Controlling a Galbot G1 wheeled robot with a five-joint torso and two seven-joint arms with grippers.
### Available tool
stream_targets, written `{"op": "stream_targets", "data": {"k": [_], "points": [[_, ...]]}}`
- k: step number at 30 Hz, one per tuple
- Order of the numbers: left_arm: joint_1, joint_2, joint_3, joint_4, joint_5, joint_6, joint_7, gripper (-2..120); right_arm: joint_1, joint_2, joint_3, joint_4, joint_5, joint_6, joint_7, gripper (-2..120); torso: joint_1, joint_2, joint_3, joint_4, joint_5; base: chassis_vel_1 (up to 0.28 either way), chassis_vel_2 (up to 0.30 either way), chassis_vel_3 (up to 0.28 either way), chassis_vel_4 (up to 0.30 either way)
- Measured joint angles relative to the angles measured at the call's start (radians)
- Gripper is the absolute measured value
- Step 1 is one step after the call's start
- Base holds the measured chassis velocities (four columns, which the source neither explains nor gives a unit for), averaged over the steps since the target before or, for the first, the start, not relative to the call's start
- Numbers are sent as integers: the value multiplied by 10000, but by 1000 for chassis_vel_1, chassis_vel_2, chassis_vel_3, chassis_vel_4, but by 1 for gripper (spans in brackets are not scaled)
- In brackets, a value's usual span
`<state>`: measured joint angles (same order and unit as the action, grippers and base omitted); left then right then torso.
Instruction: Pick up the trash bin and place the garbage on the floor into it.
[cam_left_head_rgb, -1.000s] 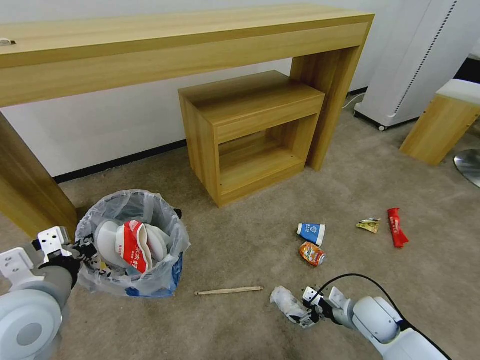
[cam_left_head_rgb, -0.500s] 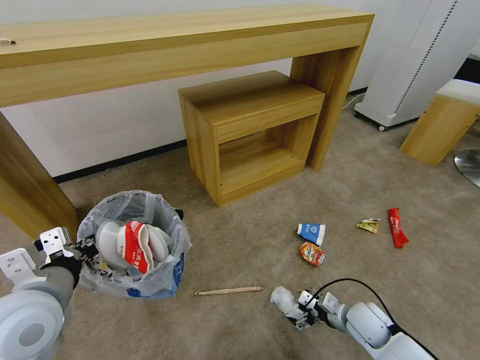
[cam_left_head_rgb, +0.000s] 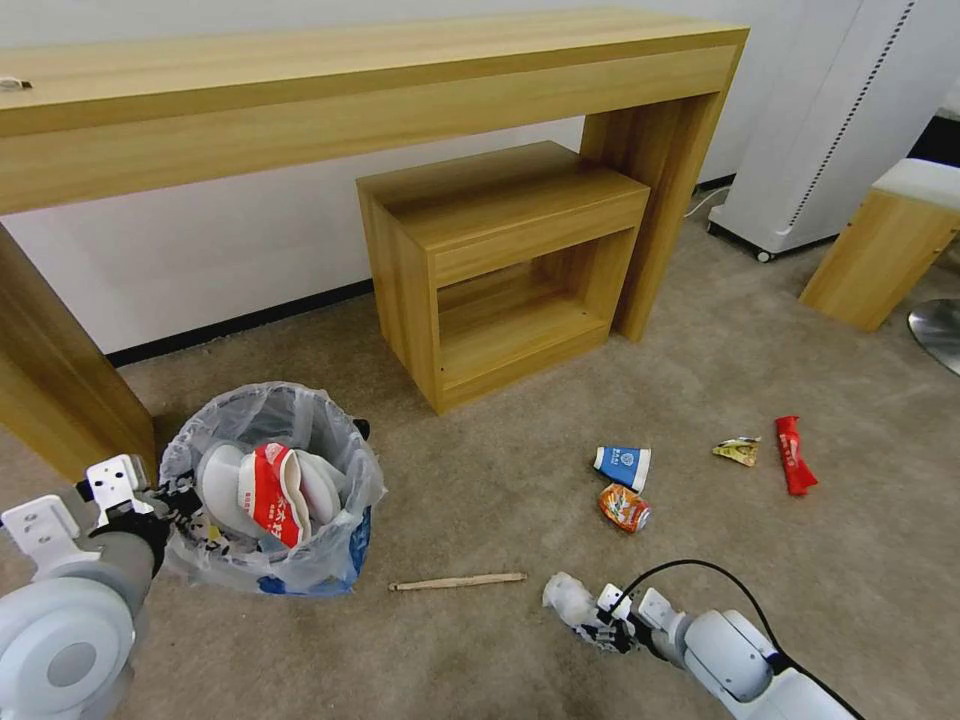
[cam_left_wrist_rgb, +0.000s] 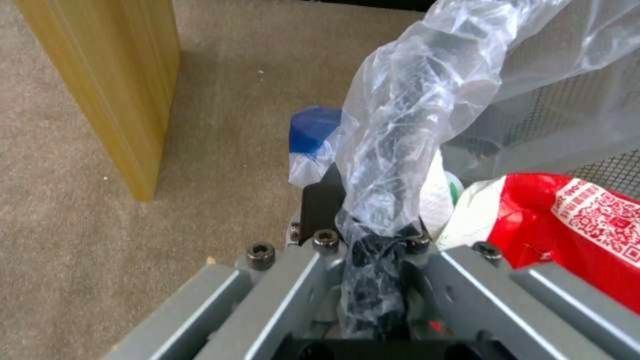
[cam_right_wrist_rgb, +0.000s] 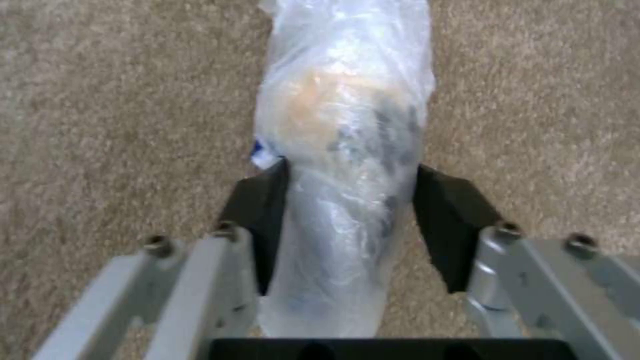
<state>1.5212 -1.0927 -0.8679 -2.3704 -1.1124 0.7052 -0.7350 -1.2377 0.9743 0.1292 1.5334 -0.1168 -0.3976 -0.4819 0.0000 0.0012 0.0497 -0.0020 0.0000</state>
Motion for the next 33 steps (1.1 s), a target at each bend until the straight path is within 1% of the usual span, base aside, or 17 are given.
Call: {"op": "stream_targets", "data": {"k": [2, 4, 7, 8, 11, 12, 15, 17, 20, 23, 24, 25, 27, 30, 31, 32, 33], "points": [[-1, -6, 32, 10, 25, -4, 0, 1, 6, 0, 0, -19, 95, 185, -56, 34, 0, 0, 0, 0, 0, 0, 0, 0, 0], [-2, -8, 38, 12, 31, -6, 2, 1, 7, -1, 0, -20, 111, 241, -61, 30, 0, 0, 0, 0, 0, 0, 0, 0, 0], [-15, -11, 55, 13, 41, -12, 4, 1, 49, 14, 21, -109, 39, 611, -101, 14, 0, 0, 0, 1, 0, 0, 0, 0, 0], [-15, -11, 55, 13, 41, -12, 4, 1, 49, 14, 21, -109, 39, 611, -101, 14, 0, 0, 0, 1, 0, 0, 0, 0, 0], [-15, -15, 82, 13, 50, -15, 5, 1, 70, 18, 108, -196, 135, 1177, -24, 1, 0, 0, 0, 0, 0, 0, 0, 0, 0], [-15, -15, 82, 13, 50, -15, 5, 1, 70, 18, 108, -196, 135, 1177, -24, 1, 0, 0, 0, 0, 0, 0, 0, 0, 0], [-19, -23, 147, 13, 76, -25, 6, 1, 79, -31, 221, -244, 445, 2090, 349, 0, 0, 0, 0, 0, 1, 0, 0, 0, 0], [-19, -23, 182, 6, 77, -26, 6, 1, 65, -80, 316, -158, 576, 2339, 466, 0, 0, -1, 0, 0, 2, 0, 0, 0, 0], [-15, -6, 278, -28, 77, -26, 28, 1, 2, -202, 533, 227, 984, 2623, 767, 0, 0, -1, 0, 0, 1, 0, 0, 0, 0], [64, 106, 508, -118, -37, -28, 60, 1, -17, -440, 920, 1108, 1856, 3290, 1027, 0, 0, 0, 0, 1, 0, 0, 0, 0, 0], [64, 106, 508, -118, -37, -28, 60, 1, -17, -440, 920, 1108, 1856, 3290, 1027, 0, 0, 0, 0, 1, 0, 0, 0, 0, 0], [118, 197, 639, -159, -128, -16, 63, 1, 10, -577, 1072, 1574, 2321, 3709, 1027, 0, 0, -1, 0, 0, -1, 0, 0, 0, 0], [176, 309, 804, -217, -276, 27, 64, 1, 79, -729, 1215, 2137, 3042, 4387, 898, 0, 0, 0, 0, 1, -1, 0, 0, 0, 0], [210, 379, 904, -258, -420, 64, 63, 1, 136, -815, 1277, 2446, 3481, 4769, 687, 0, 0, 0, 0, 1, 0, 0, 0, 0, 0], [248, 474, 1019, -341, -762, 133, 39, 1, 267, -917, 1359, 2838, 4115, 5299, 217, 0, 0, 0, 0, 1, -1, 0, 0, 0, 0], [248, 474, 1019, -341, -762, 133, 39, 1, 267, -917, 1359, 2838, 4115, 5299, 217, 0, 0, 0, 0, 1, -1, 0, 0, 0, 0], [270, 548, 1098, -419, -1087, 207, 13, 1, 382, -970, 1385, 3085, 4638, 5620, -252, 0, 0, 0, 0, 1, 0, 0, 0, 0, 0]]}}
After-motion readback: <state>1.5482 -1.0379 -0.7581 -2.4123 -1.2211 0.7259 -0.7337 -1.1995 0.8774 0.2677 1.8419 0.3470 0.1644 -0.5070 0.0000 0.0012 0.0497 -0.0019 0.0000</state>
